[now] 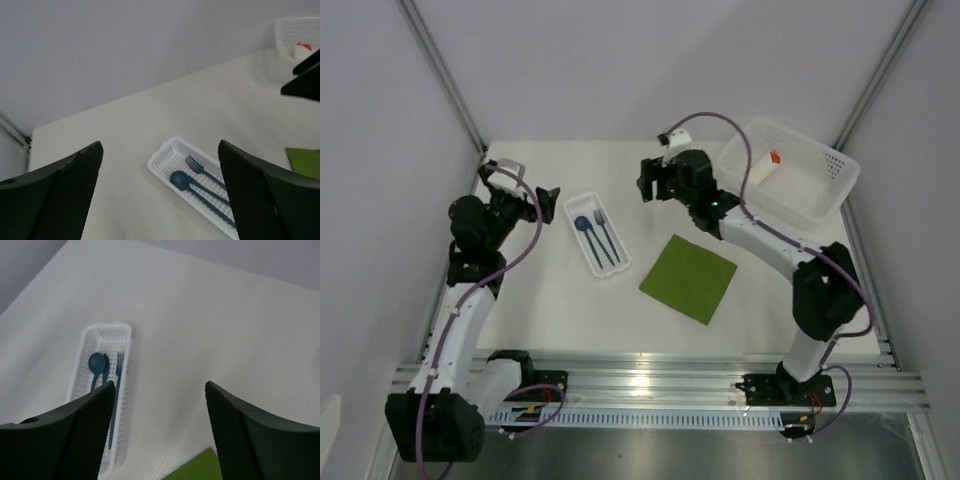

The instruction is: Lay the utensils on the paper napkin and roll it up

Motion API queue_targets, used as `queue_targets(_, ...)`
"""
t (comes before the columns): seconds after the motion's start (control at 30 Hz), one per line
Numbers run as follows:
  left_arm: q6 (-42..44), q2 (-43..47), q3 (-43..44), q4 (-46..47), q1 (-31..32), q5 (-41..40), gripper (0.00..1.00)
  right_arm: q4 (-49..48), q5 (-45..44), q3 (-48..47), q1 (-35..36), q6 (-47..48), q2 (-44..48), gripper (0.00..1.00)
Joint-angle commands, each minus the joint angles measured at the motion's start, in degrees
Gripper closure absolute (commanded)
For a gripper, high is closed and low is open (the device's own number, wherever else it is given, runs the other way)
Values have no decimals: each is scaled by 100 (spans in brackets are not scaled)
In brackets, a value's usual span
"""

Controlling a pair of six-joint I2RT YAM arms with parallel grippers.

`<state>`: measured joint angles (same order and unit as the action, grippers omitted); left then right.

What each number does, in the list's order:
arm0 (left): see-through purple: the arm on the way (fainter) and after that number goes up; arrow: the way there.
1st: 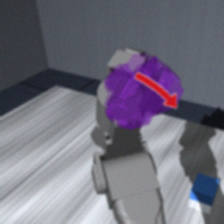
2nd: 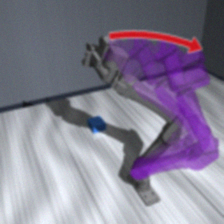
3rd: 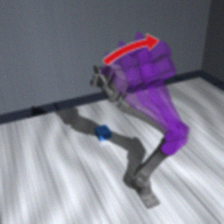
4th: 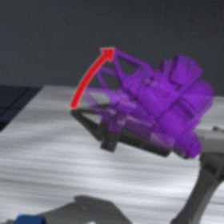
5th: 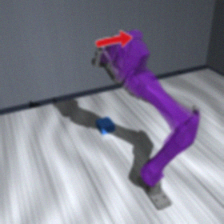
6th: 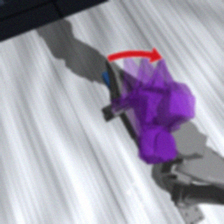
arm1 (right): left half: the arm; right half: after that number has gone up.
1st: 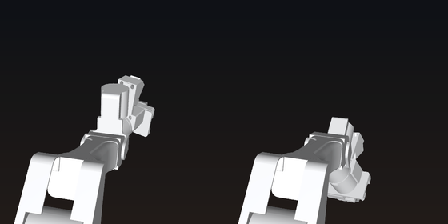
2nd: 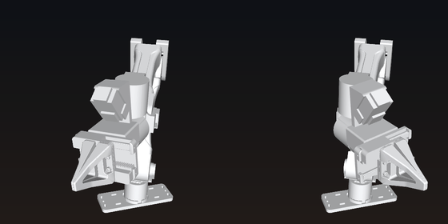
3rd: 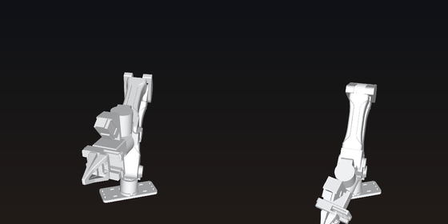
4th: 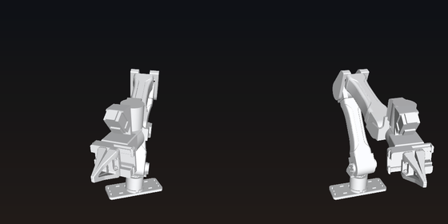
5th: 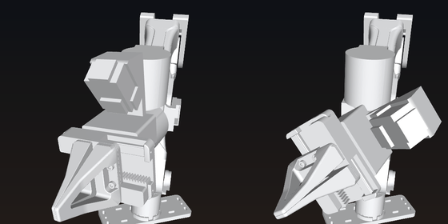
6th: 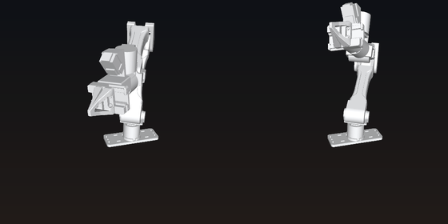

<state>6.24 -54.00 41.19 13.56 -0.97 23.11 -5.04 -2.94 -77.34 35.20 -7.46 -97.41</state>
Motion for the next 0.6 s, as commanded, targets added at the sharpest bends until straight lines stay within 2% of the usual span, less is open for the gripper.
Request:
queue_targets(0.0, 430, -163, 495, -2691, -34, -542, 1, 837, 38, -833, 442, -97, -734, 28)
queue_targets(0.2, 606, -32, 65, -2824, -481, -993, 1, 1470, 610, -2310, 725, -150, -2132, 42)
queue_targets(0.37, 650, -58, 91, -2885, -895, -1273, 0, 1943, 575, -3355, 953, -1, -3071, 43)
queue_targets(0.57, 598, -41, -49, -2833, -1142, -1195, 1, 1936, 461, -3639, 971, 17, -3530, 50)
